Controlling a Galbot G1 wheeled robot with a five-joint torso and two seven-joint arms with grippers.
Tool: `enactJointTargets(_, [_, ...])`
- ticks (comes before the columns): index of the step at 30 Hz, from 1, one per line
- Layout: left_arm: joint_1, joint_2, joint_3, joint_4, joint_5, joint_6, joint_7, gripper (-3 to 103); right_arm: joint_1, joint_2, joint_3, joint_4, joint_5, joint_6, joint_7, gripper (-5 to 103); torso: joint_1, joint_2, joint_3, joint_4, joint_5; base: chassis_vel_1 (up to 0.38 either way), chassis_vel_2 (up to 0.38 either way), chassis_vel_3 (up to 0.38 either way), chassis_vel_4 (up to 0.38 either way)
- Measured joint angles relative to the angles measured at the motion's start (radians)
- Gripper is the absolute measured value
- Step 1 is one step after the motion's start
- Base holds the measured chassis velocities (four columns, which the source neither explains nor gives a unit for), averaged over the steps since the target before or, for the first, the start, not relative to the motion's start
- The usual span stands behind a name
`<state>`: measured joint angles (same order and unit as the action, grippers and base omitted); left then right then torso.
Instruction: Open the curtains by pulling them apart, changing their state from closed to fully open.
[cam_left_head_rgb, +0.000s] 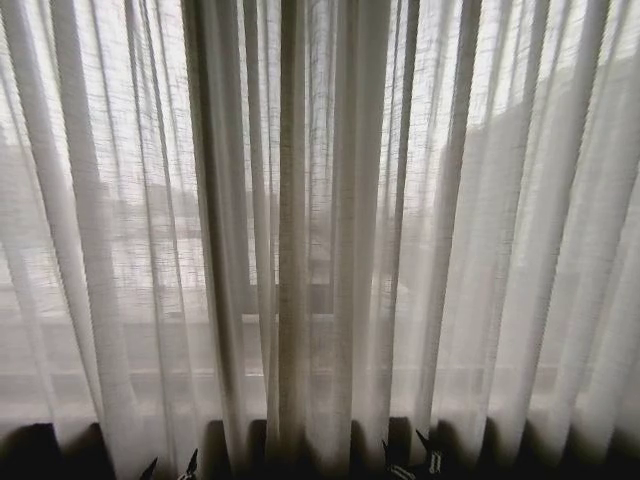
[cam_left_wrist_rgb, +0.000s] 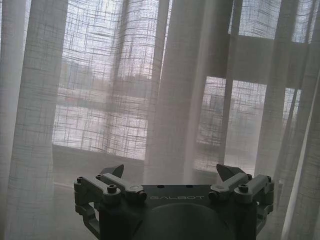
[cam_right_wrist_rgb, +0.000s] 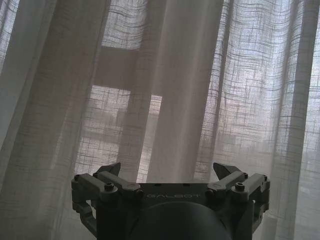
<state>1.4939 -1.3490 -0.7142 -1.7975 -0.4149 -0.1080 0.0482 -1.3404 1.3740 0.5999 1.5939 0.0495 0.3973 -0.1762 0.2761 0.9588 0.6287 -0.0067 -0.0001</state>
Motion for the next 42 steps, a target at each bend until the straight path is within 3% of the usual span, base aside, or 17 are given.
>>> enactJointTargets(14, [0.002,-0.005,-0.002,0.006,0.003,-0.004,0.002,100,-0.003,0.0,-0.009,-0.01,-0.014,-0.002,0.0,100,0.0,0.0,0.0,0.0,0.0,0.041,0.04,-0.04,-0.046])
enactJointTargets(20, [0.003,-0.007,-0.002,0.013,0.007,-0.007,0.002,100,-0.012,0.0,-0.031,-0.016,-0.11,0.072,-0.029,100,0.0,0.0,0.0,-0.0002,0.0001,0.0,0.0,0.0,0.0])
enactJointTargets(23, [0.005,-0.009,-0.001,0.015,0.008,-0.007,0.002,100,-0.011,0.0,-0.066,-0.02,-0.113,0.095,-0.064,100,0.0,0.0,0.0,-0.0001,0.0,0.0,0.0,0.0,0.0])
enactJointTargets(31, [0.013,-0.01,-0.007,0.017,0.006,-0.011,0.003,100,0.006,0.0,-0.154,-0.019,-0.115,0.095,-0.074,100,0.0,0.0,0.0,0.0,-0.0001,0.0,0.0,0.0,0.0])
enactJointTargets(39, [0.02,-0.011,-0.015,0.02,0.002,-0.016,0.003,100,0.024,0.0,-0.313,0.008,-0.103,-0.009,-0.07,100,0.0,0.0,0.0,0.0001,-0.0001,0.0,0.0,0.0,0.0])
enactJointTargets(42, [0.022,-0.013,-0.018,0.02,0.001,-0.018,0.003,100,0.037,0.0,-0.352,0.012,-0.097,-0.049,-0.019,100,0.0,0.0,0.0,0.0,0.0,0.0,0.0,0.0,0.0])
